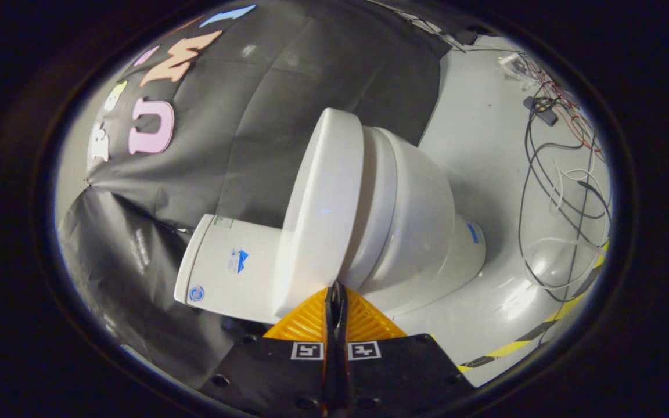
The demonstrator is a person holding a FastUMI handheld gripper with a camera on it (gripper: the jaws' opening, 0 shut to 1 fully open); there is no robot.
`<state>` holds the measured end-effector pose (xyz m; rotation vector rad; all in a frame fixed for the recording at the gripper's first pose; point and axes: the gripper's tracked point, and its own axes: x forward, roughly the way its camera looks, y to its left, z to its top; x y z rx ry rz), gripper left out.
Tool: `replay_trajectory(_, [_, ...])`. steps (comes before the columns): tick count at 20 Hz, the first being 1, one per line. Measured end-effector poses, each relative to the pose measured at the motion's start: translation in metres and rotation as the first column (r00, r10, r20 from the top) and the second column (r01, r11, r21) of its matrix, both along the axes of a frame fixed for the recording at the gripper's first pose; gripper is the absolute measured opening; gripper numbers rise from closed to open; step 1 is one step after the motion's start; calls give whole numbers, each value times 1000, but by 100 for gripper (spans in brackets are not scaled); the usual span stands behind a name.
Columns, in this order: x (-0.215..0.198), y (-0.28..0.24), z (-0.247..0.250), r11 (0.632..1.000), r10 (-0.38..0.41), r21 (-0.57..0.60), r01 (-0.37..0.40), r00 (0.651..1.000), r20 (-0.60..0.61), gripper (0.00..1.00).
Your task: Open the toilet lid.
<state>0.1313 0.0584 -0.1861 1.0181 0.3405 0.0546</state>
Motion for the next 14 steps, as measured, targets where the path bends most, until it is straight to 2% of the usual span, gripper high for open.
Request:
replay_trajectory(2, [-1,5,1,1000,-21,14,21,1000,-16,1])
replay_trajectory(14, [-4,26,67,984,-87,-151,92,995,42,1])
